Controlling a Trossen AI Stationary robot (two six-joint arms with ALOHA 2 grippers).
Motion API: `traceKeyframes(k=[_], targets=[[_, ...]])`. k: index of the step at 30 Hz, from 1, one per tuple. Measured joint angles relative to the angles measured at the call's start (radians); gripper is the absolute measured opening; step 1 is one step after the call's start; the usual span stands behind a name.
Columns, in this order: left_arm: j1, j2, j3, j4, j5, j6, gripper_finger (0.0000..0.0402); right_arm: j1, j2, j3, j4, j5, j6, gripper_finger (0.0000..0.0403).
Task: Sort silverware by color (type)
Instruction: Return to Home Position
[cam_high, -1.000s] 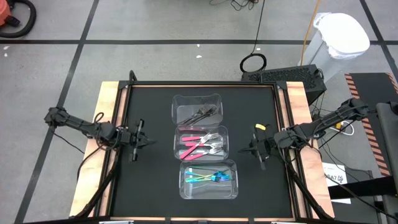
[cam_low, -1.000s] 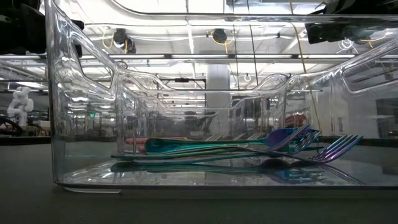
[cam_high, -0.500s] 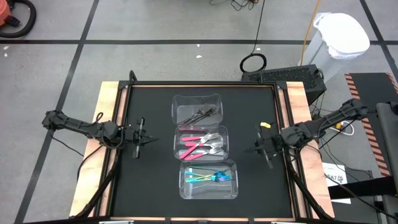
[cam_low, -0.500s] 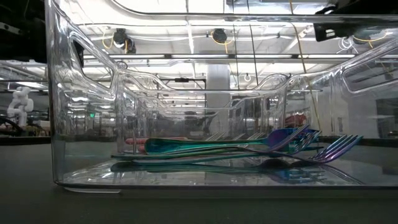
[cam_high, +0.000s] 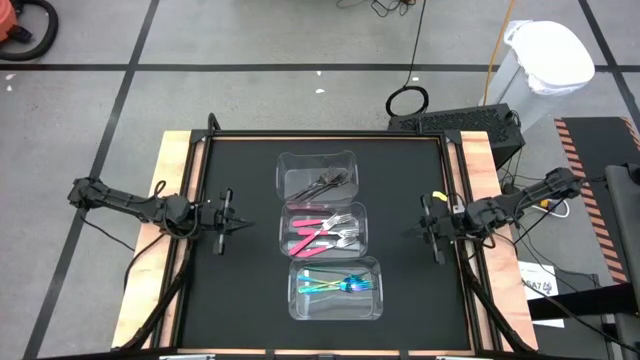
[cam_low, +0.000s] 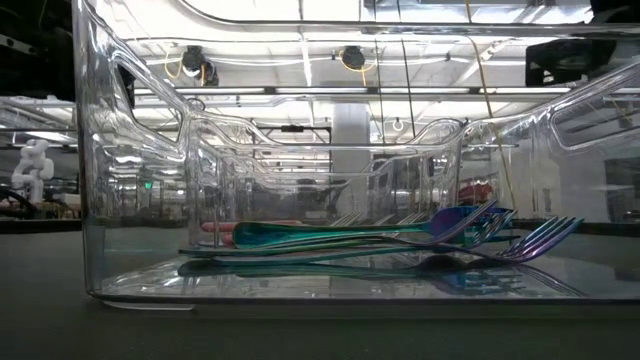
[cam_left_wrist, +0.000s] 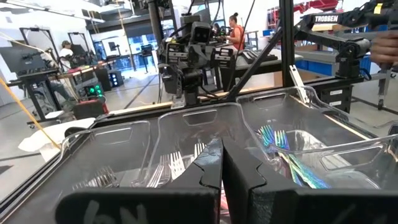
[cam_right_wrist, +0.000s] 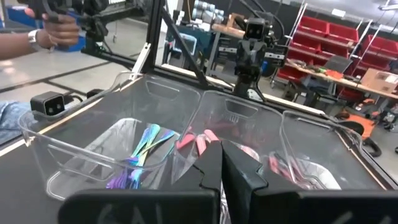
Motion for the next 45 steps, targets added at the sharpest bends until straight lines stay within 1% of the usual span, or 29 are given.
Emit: traceKeyframes(k=[3, 7, 18, 24, 28, 30, 43, 45], targets=[[0.000, 0.000, 0.000, 0.000, 0.000, 0.000, 0.0008, 0.000, -0.043, -0.024, 0.001, -0.012, 0.006, 0.0002], [0.000, 0.000, 0.000, 0.000, 0.000, 0.013, 0.0008, 0.000, -0.086, -0.059, 0.002, -0.054, 0.008, 0.0002], [0.000, -0.001, 0.000, 0.008, 0.026, 0.045, 0.0008, -0.018, -0.167, -0.155, 0.056, -0.050, 0.014, 0.0002], [0.000, -0.001, 0.000, 0.016, 0.026, 0.045, 0.0008, -0.056, -0.191, -0.159, 0.021, -0.055, 0.012, 0.0002], [0.000, -0.001, 0.000, 0.020, 0.026, 0.045, 0.0008, -0.080, -0.212, -0.160, -0.038, -0.061, 0.015, 0.0002], [0.000, -0.001, 0.000, 0.021, 0.026, 0.045, 0.0008, -0.092, -0.214, -0.160, -0.043, -0.085, 0.021, 0.0002], [0.000, -0.001, 0.000, 0.021, 0.026, 0.045, 0.0008, -0.143, -0.213, -0.162, -0.053, -0.084, 0.027, 0.0002], [0.000, -0.001, 0.000, 0.021, 0.026, 0.045, 0.0008, -0.144, -0.213, -0.162, -0.056, -0.100, 0.022, 0.0002]])
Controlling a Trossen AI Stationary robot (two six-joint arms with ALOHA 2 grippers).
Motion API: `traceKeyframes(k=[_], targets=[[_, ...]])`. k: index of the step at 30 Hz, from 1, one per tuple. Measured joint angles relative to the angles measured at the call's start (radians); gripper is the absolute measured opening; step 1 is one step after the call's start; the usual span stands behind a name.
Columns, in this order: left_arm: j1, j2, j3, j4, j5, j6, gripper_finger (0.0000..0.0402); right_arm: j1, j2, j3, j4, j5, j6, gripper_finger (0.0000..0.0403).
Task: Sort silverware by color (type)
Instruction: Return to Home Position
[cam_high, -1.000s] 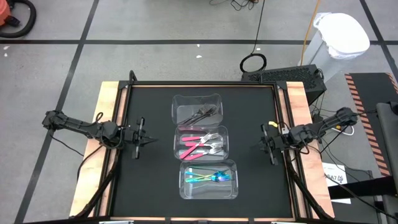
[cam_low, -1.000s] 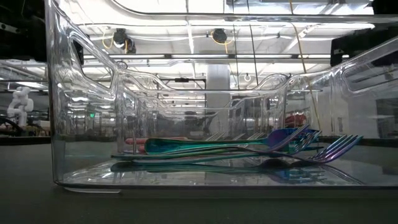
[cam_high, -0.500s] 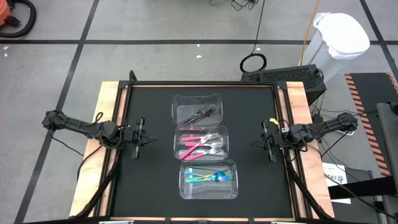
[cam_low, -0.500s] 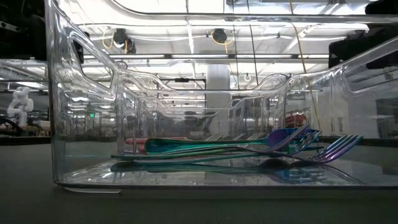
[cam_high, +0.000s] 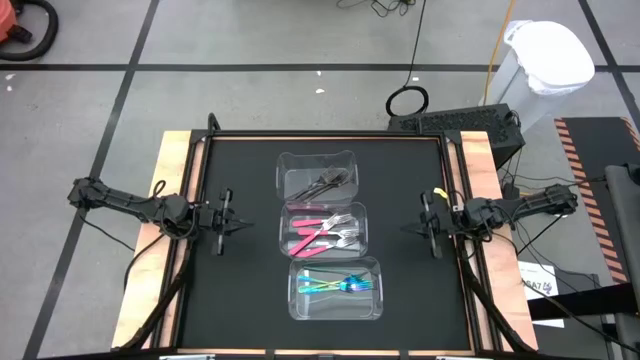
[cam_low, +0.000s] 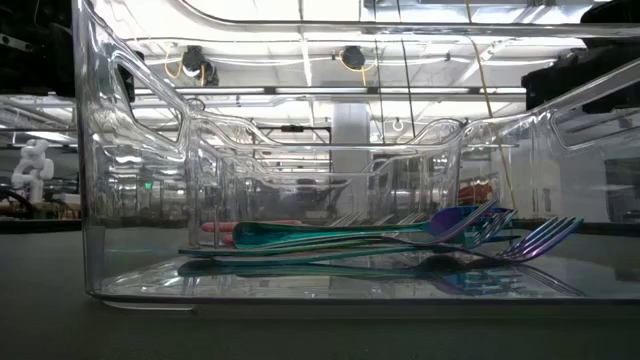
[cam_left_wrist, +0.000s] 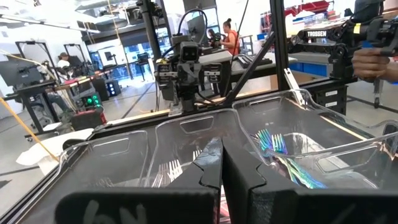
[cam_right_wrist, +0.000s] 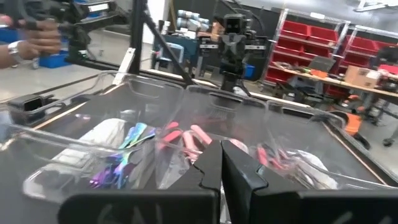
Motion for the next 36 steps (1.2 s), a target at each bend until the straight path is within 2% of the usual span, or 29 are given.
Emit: traceKeyframes(k=[10, 19, 28, 36], targets=[[0.000, 0.000, 0.000, 0.007, 0.000, 0.003, 0.0008, -0.022, 0.000, -0.001, -0.006, -0.013, -0.038, 0.0002], [0.000, 0.000, 0.000, 0.033, 0.000, 0.019, 0.0008, -0.130, 0.000, -0.001, -0.006, -0.011, -0.076, 0.0002], [0.000, 0.000, 0.000, 0.033, 0.000, 0.017, 0.0008, -0.229, 0.004, -0.001, -0.015, -0.059, -0.093, 0.0002], [0.000, 0.000, 0.000, 0.030, 0.000, 0.016, 0.0008, -0.271, 0.004, -0.001, -0.018, -0.088, -0.075, 0.0002]])
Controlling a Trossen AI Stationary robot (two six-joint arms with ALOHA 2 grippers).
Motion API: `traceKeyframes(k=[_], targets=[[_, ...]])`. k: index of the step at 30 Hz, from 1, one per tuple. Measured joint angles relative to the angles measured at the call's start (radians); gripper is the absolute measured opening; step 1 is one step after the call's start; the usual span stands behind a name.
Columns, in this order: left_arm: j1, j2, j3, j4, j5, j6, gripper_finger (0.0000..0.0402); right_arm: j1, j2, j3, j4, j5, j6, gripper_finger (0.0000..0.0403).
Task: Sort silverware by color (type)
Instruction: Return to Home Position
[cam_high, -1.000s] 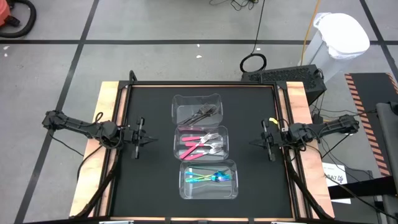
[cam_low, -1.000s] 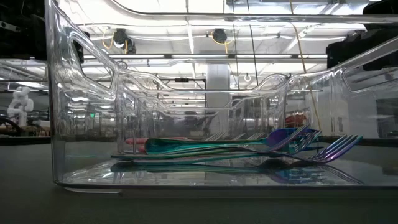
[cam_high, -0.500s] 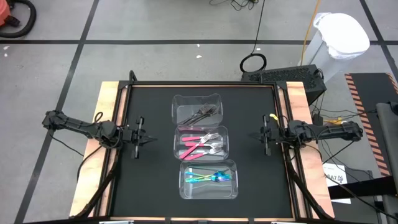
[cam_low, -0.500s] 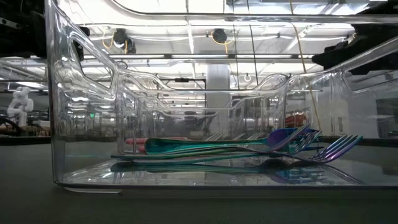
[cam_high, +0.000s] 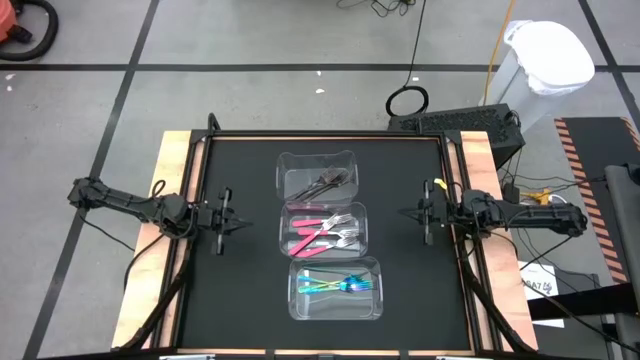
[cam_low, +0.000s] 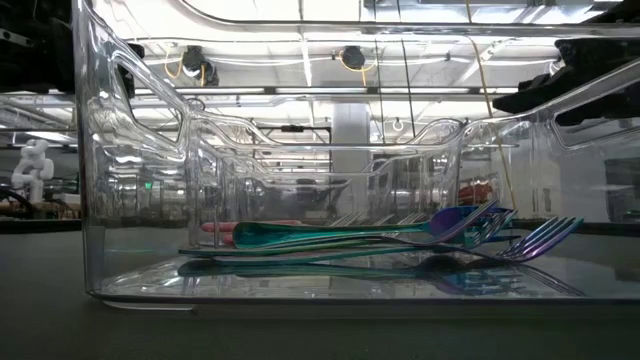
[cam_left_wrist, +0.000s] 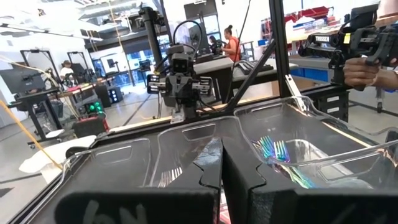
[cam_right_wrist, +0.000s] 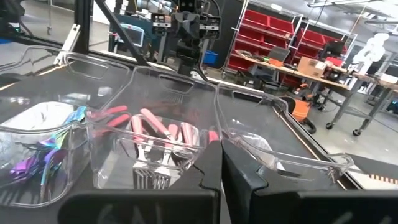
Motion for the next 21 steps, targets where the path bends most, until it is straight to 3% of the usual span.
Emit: traceKeyframes(k=[16, 21], targets=[[0.000, 0.000, 0.000, -0.026, -0.001, -0.016, 0.0008, -0.002, 0.000, 0.000, 0.000, -0.045, 0.034, 0.0002], [0.000, -0.025, 0.000, -0.049, -0.061, -0.007, 0.0008, -0.002, 0.001, 0.000, 0.000, -0.046, 0.033, 0.0002]])
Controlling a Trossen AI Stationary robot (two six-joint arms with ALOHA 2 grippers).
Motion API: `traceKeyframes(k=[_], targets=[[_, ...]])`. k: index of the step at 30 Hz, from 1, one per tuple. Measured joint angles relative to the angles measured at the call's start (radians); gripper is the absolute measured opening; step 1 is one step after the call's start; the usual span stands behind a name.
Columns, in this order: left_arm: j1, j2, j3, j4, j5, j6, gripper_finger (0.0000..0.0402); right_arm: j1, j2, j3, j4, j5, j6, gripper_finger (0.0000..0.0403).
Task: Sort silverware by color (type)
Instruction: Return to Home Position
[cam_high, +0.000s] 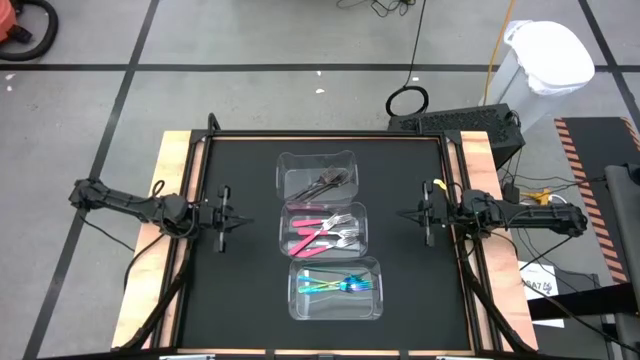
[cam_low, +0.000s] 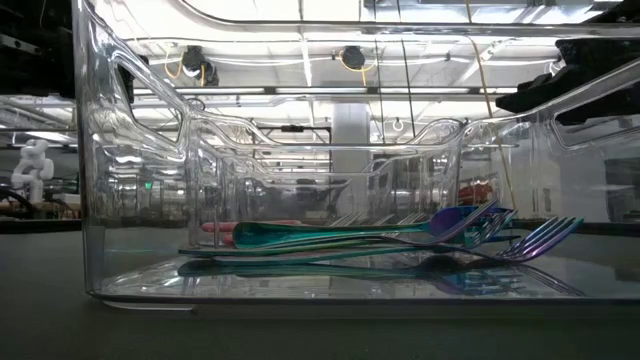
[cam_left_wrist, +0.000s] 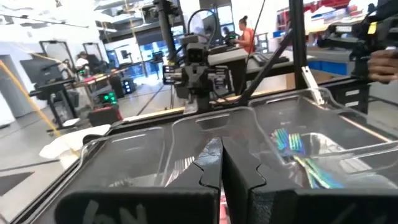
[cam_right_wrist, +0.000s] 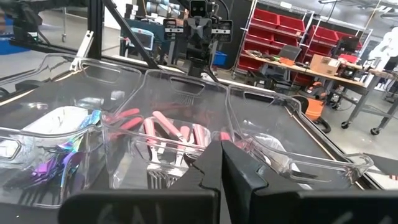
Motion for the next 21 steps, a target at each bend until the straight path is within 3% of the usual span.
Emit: traceKeyframes(k=[12, 21], targets=[[0.000, -0.184, 0.000, -0.222, 0.002, -0.019, 0.0008, 0.000, 0.000, 0.000, 0.000, -0.002, 0.001, 0.0002], [0.000, -0.227, 0.000, -0.237, 0.007, -0.026, 0.0008, 0.000, 0.000, 0.000, 0.009, -0.004, 0.002, 0.0002]])
